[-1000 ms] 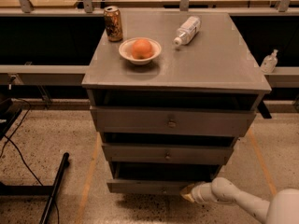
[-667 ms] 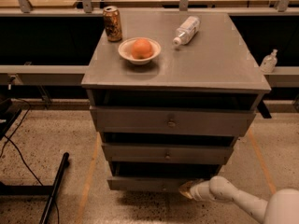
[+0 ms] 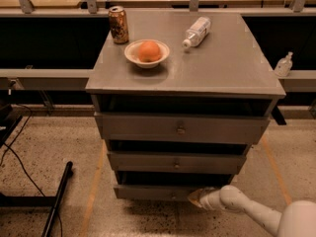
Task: Close bottom drawer
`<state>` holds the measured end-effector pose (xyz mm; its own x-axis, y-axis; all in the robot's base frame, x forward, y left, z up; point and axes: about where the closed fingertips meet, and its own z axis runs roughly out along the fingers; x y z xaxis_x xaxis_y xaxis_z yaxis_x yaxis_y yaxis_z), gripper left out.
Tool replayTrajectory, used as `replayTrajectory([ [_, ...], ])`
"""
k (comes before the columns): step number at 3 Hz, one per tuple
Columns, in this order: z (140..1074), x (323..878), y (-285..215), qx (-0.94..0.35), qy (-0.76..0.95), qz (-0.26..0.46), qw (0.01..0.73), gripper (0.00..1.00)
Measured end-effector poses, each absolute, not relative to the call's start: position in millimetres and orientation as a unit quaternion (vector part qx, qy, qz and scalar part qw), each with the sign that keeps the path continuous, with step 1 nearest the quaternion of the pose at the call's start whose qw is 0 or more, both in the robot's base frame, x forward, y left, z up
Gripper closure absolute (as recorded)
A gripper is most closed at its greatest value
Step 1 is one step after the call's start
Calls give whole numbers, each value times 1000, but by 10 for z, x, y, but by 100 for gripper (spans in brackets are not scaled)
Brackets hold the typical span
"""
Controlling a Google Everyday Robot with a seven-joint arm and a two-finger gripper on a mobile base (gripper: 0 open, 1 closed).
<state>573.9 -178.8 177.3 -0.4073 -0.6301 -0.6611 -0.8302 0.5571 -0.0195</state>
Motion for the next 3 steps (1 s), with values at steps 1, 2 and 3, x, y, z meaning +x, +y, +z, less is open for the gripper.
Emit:
replayTrajectory([
  [1,1772,5733,-1793,-443,824,158,316,100],
  [2,1786,5896,-1774,-438,822,151,332,100],
  [3,1786,5896,-1774,-438,822,151,332,100],
])
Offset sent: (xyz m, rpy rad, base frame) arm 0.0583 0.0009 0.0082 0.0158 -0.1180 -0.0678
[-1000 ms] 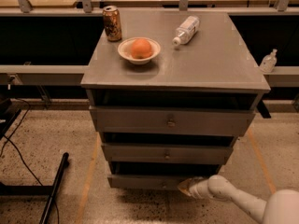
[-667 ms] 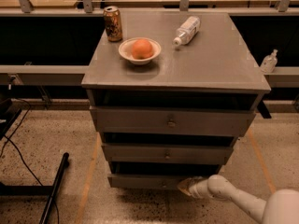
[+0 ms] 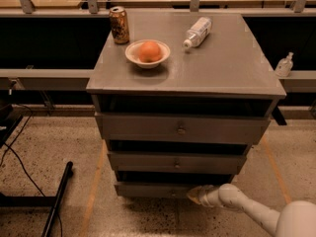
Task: Close bottom drawer
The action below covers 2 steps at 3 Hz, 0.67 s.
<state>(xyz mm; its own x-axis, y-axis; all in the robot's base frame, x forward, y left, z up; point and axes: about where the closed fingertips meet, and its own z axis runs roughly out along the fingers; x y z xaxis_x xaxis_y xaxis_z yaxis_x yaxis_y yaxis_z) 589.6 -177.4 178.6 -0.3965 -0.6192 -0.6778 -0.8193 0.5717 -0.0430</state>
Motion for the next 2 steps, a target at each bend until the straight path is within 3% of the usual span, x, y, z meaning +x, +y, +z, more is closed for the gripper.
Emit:
replayTrajectory([
  [2,1795,6039,-1791,-429,823,144,344,100],
])
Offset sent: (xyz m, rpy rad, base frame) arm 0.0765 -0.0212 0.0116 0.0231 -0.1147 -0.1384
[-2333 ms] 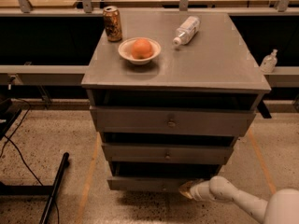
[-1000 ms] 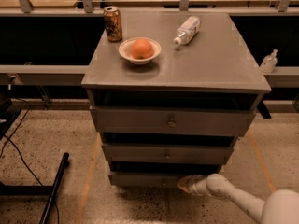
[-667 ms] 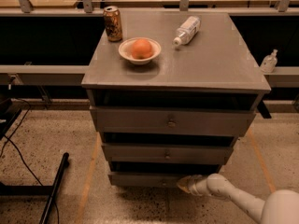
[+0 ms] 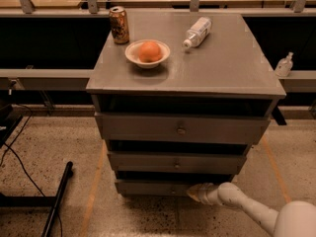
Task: Close bottom drawer
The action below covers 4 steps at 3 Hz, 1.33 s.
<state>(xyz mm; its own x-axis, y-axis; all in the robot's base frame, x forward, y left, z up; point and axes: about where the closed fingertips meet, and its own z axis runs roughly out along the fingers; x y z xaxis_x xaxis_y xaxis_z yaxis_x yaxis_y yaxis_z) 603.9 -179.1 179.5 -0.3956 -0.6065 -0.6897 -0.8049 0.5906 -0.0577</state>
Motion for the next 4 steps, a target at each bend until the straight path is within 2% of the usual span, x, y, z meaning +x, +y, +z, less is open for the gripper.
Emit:
replayTrajectory([
  [4,1790,6177,-1915,-410,826,154,355,100],
])
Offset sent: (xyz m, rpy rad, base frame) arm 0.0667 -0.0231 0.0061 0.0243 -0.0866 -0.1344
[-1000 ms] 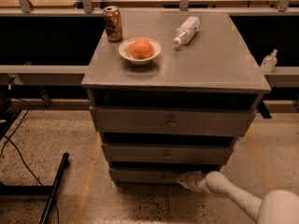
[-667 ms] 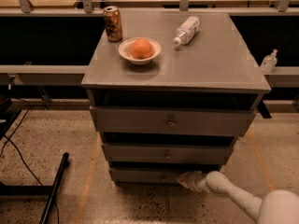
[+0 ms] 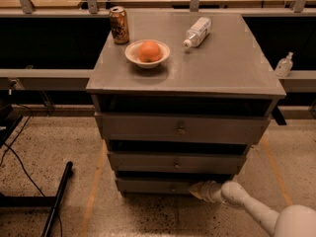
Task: Close bottom drawer
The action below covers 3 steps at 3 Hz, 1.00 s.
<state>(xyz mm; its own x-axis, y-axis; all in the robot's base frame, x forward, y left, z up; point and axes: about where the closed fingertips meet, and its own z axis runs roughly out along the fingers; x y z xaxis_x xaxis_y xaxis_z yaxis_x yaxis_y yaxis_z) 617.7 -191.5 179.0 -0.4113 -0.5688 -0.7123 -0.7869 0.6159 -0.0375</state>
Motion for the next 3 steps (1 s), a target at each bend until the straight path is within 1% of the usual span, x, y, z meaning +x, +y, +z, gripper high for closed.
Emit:
replayTrajectory([
  [2,1653,5415,-2300,-414,825,240,300,100],
  [3,1656,5333,-2245,-419,821,254,291,100],
])
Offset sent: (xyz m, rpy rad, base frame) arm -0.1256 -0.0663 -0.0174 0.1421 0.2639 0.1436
